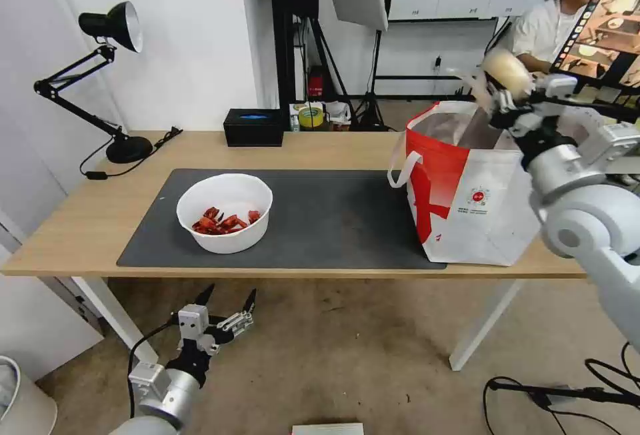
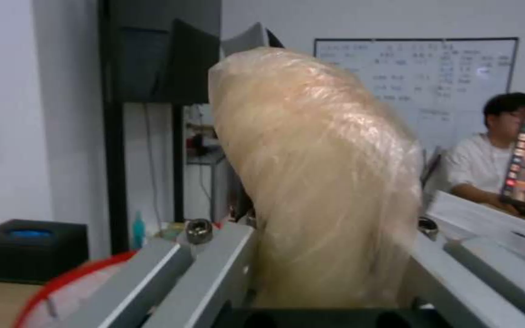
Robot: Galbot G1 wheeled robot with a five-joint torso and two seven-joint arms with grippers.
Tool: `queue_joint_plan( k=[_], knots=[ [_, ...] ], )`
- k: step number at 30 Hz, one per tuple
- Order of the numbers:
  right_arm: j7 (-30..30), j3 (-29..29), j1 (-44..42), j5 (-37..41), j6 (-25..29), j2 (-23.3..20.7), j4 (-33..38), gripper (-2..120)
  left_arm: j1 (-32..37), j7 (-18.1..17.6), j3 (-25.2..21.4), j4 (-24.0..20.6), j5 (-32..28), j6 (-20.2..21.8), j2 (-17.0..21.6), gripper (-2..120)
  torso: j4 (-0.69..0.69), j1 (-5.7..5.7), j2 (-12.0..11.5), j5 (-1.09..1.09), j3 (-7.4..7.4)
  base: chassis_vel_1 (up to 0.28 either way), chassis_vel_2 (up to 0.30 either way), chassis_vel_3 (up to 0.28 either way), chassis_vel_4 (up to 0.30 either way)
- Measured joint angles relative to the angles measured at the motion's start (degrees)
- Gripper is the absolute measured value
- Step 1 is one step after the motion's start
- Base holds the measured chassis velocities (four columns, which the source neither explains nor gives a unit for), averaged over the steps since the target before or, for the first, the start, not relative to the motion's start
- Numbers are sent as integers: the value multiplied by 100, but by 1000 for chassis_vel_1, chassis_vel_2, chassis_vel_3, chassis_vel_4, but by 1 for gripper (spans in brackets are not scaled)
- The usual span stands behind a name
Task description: Pick up the trash from the table and place it into the takeout bag.
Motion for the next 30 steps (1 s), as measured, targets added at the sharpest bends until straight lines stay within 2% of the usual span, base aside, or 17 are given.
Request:
queue_joint_plan(
  k=[7, 9, 10, 12, 14, 16, 17, 20, 21, 24, 25, 27, 28, 30],
  knots=[
    [84, 157, -117, -8, -275, -41, -245, 6, -43, 3, 44, 10, -1, 2, 26, 100, 1, 1, 0, 0, 0, 0, 0, 0, 0],
    [121, 168, -113, -18, -395, -42, -267, 14, -39, 9, 21, 6, -15, 3, 51, 100, 1, 0, 0, 0, 0, 0, 0, 0, 0],
    [121, 168, -113, -18, -395, -42, -267, 14, -39, 9, 21, 6, -15, 3, 51, 100, 1, 0, 0, 0, 0, 0, 0, 0, 0],
    [121, 153, -49, -18, -471, -37, -268, 26, -36, 12, -5, 5, -30, 2, 66, 100, 2, 0, 0, -1, 0, 0, 0, 0, 0],
    [121, 123, -17, -18, -495, -31, -268, 29, -36, 13, -5, 5, -32, -6, 64, 100, 1, 1, 0, -2, 0, 0, 0, 0, 0],
    [134, 64, 21, -27, -508, -4, -275, 39, -40, 14, 1, 5, -32, -14, 46, 100, 2, 0, 0, -1, 0, 0, 0, 0, 0],
    [134, 64, 21, -27, -508, -4, -275, 39, -40, 14, 1, 5, -32, -14, 46, 100, 2, 0, 0, -1, 0, 0, 0, 0, 0],
    [149, 26, 26, -43, -524, 19, -275, 53, -67, 15, 15, -1, -37, -15, 45, 100, 2, 1, 0, -1, 0, 0, 0, 0, 0],
    [149, 26, 26, -43, -524, 19, -275, 53, -67, 15, 15, -1, -37, -15, 45, 100, 2, 1, 0, -1, 0, 0, 0, 0, 0],
    [147, 24, 14, -53, -529, 34, -283, 68, -93, 15, 8, 2, -52, -12, 71, 100, 1, 1, 0, -1, 0, 0, 0, 0, 0],
    [147, 24, 14, -53, -529, 34, -283, 68, -93, 15, 8, 2, -52, -12, 71, 100, 1, 1, 0, -1, 0, 0, 0, 0, 0],
    [136, 25, -12, -63, -530, 53, -306, 80, -104, 14, 8, 14, -55, -8, 73, 100, 2, 0, 0, -1, 0, 0, 0, 0, 0],
    [136, 25, -12, -63, -530, 53, -306, 80, -104, 14, 8, 14, -55, -8, 73, 100, 2, 0, 0, -1, 0, 0, 0, 0, 0],
    [109, 28, -22, -64, -530, 58, -312, 90, -122, 13, 25, 23, -55, -1, 61, 100, 1, 0, 0, -1, 0, 0, 0, 0, 0]
  ],
)
